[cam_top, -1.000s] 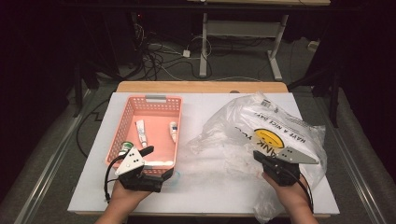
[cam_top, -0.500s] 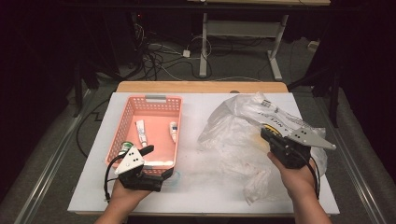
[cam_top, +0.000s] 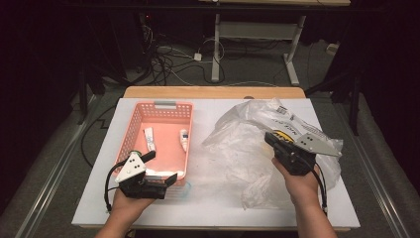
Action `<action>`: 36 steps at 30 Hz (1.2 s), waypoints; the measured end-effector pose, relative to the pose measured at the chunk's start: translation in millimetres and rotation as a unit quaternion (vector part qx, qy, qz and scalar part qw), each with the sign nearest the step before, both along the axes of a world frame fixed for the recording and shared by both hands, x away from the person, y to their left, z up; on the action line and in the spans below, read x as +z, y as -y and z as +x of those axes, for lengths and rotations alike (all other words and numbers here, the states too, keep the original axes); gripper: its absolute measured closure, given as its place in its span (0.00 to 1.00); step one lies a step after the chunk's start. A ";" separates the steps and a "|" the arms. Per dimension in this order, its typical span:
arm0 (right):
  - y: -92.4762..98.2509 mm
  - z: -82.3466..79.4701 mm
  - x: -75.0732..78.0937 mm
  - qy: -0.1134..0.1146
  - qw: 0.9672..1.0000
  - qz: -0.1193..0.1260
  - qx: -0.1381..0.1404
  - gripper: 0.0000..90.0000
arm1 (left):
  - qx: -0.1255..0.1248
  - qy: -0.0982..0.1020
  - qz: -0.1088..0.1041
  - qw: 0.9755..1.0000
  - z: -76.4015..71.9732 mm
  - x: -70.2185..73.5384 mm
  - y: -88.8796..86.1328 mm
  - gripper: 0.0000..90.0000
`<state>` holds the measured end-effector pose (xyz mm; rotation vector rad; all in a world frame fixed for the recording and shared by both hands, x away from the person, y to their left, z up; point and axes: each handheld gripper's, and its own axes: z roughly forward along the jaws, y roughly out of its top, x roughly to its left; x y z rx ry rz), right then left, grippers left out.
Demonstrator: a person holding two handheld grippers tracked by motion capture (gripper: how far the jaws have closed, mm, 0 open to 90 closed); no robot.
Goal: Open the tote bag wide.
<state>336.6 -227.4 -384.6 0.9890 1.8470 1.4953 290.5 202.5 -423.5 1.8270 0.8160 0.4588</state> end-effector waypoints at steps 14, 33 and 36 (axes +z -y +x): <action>-3.5 -0.6 -4.3 -0.002 1.000 0.001 0.022 1.00 | 0.051 -0.012 -0.011 0.999 4.5 2.0 -28.9 0.00; 0.8 2.4 -5.3 0.002 0.999 -0.005 0.033 1.00 | 0.118 -0.043 0.015 0.992 7.9 -1.9 -69.9 0.00; 1.5 2.4 -5.9 0.000 1.000 -0.006 0.030 1.00 | 0.126 -0.047 0.011 0.991 9.3 -2.8 -75.6 0.00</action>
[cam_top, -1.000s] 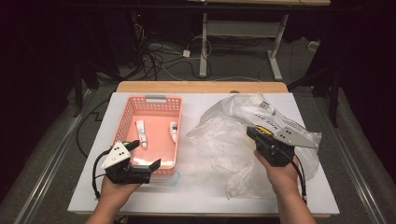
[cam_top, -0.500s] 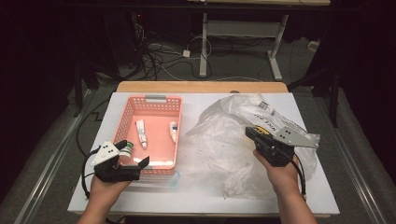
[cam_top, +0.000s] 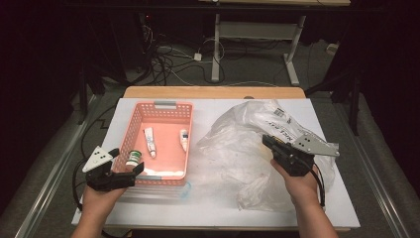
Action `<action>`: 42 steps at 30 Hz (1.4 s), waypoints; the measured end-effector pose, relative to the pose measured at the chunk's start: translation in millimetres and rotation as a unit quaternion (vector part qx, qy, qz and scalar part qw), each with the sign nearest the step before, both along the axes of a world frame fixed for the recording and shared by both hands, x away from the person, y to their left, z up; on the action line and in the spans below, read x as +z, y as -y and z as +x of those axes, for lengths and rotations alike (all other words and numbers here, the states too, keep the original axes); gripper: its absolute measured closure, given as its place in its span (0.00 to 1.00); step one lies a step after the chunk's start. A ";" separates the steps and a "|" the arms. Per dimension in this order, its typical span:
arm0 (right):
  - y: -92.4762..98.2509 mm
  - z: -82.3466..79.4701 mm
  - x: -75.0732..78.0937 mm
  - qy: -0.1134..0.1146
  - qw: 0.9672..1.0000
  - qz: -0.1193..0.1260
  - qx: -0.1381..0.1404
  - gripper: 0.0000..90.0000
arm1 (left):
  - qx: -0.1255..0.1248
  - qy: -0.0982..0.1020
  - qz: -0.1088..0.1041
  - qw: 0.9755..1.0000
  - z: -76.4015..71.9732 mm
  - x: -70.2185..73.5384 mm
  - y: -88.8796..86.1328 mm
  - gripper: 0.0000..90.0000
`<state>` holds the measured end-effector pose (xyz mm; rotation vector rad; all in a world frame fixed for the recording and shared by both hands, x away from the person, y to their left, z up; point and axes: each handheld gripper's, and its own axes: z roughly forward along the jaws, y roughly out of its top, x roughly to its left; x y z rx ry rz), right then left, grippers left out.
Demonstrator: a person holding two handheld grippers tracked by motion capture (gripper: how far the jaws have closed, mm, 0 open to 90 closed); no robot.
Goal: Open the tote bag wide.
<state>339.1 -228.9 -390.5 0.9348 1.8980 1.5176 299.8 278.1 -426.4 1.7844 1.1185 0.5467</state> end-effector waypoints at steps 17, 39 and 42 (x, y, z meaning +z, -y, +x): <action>1.8 1.6 -1.1 -0.005 1.000 0.008 0.005 1.00 | 0.000 0.016 -0.023 1.000 0.2 14.1 7.3 0.02; 2.9 1.8 1.3 -0.003 1.000 0.016 0.016 1.00 | -0.012 -0.037 -0.021 0.999 69.1 33.8 35.2 0.19; 3.4 2.1 1.1 -0.001 1.000 0.016 0.017 1.00 | -0.012 -0.044 -0.019 0.999 78.6 34.7 33.1 0.31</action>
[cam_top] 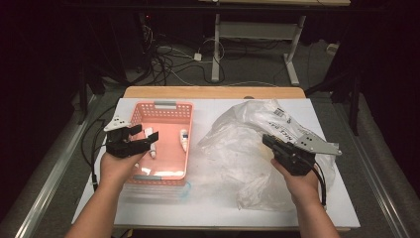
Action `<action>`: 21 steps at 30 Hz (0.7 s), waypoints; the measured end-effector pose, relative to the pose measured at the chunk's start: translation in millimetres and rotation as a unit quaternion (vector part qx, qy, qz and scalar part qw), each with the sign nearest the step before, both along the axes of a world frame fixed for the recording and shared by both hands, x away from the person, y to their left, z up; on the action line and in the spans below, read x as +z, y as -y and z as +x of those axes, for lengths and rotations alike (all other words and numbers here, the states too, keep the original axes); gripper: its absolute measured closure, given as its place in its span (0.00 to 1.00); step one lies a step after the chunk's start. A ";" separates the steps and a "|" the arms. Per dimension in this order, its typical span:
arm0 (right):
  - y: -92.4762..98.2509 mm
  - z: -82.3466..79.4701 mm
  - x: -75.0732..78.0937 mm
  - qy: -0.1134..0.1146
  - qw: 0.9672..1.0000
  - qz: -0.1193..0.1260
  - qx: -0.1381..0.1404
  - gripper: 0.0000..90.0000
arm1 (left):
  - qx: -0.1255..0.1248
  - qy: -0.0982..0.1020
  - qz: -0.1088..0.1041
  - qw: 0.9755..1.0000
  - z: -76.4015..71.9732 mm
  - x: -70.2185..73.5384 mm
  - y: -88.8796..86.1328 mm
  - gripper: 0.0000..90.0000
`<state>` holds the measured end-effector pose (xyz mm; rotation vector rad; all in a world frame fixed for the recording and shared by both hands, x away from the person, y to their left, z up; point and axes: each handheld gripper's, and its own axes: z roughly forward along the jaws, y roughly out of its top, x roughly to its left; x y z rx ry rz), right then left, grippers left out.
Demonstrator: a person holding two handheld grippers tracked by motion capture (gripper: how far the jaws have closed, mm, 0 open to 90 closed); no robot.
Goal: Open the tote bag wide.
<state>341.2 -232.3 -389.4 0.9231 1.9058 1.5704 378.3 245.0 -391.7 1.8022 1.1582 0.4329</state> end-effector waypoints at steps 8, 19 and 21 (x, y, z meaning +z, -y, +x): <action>-0.2 -0.3 0.3 -0.001 1.000 0.002 0.001 1.00 | 0.067 -0.048 0.028 0.996 24.6 -2.4 1.0 0.67; -1.6 -0.7 -0.1 -0.003 1.000 0.001 0.003 1.00 | 0.129 -0.139 0.098 0.977 55.4 -18.8 12.3 0.98; -1.7 -0.9 0.3 -0.002 1.000 0.001 0.004 1.00 | 0.143 -0.154 0.115 0.971 60.4 -22.5 15.7 0.98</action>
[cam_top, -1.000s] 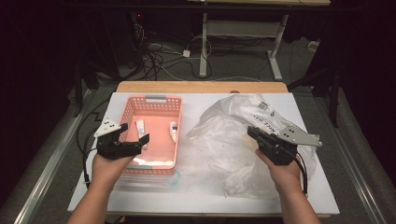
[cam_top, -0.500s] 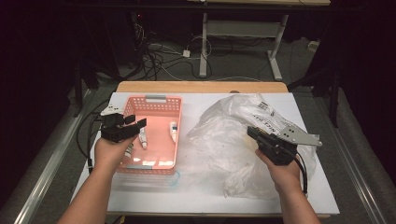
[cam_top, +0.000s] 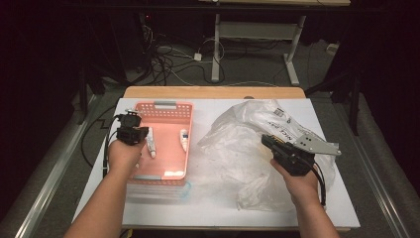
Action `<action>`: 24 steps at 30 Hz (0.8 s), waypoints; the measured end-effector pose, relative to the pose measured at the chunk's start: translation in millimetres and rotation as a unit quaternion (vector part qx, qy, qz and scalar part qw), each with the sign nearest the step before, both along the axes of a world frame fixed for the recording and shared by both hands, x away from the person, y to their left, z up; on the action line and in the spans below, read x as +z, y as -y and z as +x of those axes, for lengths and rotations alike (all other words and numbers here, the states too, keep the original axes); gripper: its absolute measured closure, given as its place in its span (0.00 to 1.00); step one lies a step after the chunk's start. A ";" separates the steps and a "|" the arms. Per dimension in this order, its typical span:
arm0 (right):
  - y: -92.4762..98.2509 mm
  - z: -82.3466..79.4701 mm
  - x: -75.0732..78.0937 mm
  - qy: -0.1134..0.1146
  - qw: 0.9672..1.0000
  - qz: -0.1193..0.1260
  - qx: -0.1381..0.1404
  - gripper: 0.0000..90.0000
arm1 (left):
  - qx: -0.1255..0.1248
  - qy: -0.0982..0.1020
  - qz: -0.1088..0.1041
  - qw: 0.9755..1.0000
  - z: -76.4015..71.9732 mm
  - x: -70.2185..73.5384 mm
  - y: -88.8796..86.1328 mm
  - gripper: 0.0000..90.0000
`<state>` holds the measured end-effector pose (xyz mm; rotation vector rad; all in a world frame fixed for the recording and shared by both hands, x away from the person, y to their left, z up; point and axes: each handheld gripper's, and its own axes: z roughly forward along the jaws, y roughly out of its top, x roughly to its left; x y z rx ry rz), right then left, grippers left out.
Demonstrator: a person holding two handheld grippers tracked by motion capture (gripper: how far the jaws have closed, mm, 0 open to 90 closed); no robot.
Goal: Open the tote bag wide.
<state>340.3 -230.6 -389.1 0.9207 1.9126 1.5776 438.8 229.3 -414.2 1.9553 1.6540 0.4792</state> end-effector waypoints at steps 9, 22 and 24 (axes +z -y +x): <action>0.4 -0.4 0.3 0.001 1.000 0.001 0.003 1.00 | 0.022 -0.041 0.053 0.998 12.6 -15.0 13.2 0.98; -2.1 -2.1 1.2 0.001 1.000 0.000 0.007 1.00 | 0.046 -0.090 0.108 0.989 20.4 -25.7 16.0 0.98; -2.2 -2.0 1.0 0.000 1.000 -0.001 0.007 1.00 | 0.040 -0.094 0.119 0.988 21.5 -27.2 18.8 0.98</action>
